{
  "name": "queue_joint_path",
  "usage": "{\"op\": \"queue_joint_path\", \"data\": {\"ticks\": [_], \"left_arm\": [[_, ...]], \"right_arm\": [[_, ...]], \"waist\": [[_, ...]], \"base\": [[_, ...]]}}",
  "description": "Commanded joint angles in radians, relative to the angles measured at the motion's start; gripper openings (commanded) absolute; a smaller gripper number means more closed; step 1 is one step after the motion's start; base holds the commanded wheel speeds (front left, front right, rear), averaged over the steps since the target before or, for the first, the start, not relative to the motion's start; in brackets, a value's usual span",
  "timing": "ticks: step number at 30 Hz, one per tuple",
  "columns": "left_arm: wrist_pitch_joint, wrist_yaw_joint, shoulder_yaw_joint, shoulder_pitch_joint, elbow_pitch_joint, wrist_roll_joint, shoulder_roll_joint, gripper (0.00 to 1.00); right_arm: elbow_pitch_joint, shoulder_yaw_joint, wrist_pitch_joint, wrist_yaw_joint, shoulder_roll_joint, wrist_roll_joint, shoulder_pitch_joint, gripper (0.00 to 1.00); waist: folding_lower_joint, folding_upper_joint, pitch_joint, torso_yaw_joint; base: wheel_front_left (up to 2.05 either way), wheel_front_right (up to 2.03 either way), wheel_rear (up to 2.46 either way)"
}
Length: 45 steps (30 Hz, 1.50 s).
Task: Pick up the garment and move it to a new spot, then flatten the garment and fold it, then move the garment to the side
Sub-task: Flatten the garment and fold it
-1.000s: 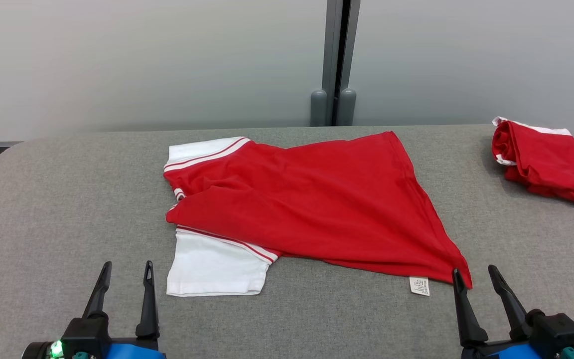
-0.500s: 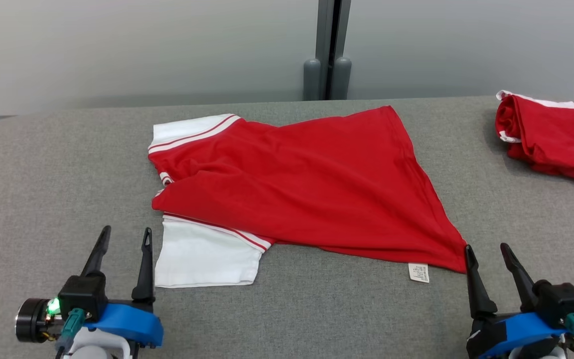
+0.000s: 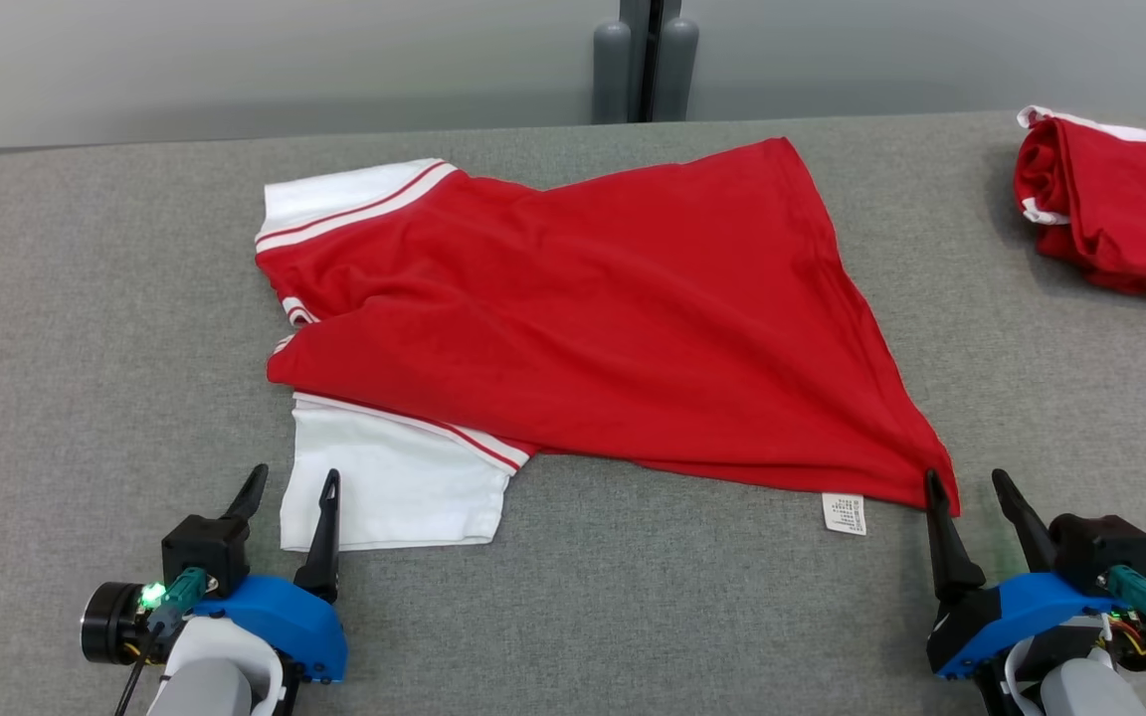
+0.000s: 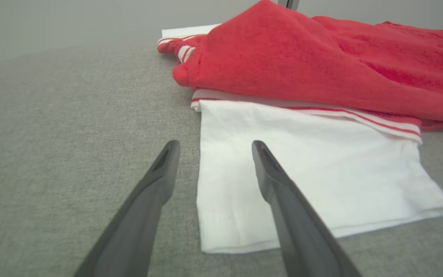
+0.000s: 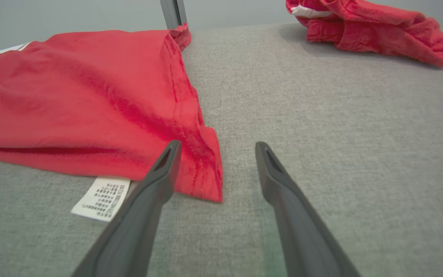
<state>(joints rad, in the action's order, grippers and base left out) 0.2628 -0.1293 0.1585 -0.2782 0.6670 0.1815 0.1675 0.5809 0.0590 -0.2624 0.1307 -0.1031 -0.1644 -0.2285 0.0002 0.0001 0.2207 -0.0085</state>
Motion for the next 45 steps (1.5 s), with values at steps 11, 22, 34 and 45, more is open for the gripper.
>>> {"op": "queue_joint_path", "data": {"ticks": [11,22,34,45], "left_arm": [[0.000,-0.002,0.110,-0.009,0.096,0.121,-0.007,1.00],[-0.001,-0.002,0.171,-0.011,0.077,0.197,-0.021,1.00],[0.000,-0.002,0.208,-0.056,0.084,0.286,-0.024,0.00],[0.002,-0.002,0.185,-0.077,-0.048,0.394,-0.027,0.00]], "right_arm": [[0.093,-0.034,-0.003,0.000,0.009,-0.052,-0.060,1.00],[0.144,-0.076,-0.001,0.000,0.011,-0.111,-0.075,1.00],[0.221,-0.221,0.008,0.003,0.042,-0.293,-0.098,0.00],[0.000,-0.263,-0.002,0.000,-0.020,-0.364,-0.096,0.00]], "waist": [[-0.0002,-0.0001,0.016,0.005],[-0.0002,-0.0001,0.024,0.010],[-0.0002,-0.0001,0.031,0.012],[-0.0002,-0.0001,0.009,0.011]], "base": [[0.00,0.00,0.00],[0.00,0.00,0.00],[0.00,0.00,0.00],[0.00,0.00,0.00]]}}
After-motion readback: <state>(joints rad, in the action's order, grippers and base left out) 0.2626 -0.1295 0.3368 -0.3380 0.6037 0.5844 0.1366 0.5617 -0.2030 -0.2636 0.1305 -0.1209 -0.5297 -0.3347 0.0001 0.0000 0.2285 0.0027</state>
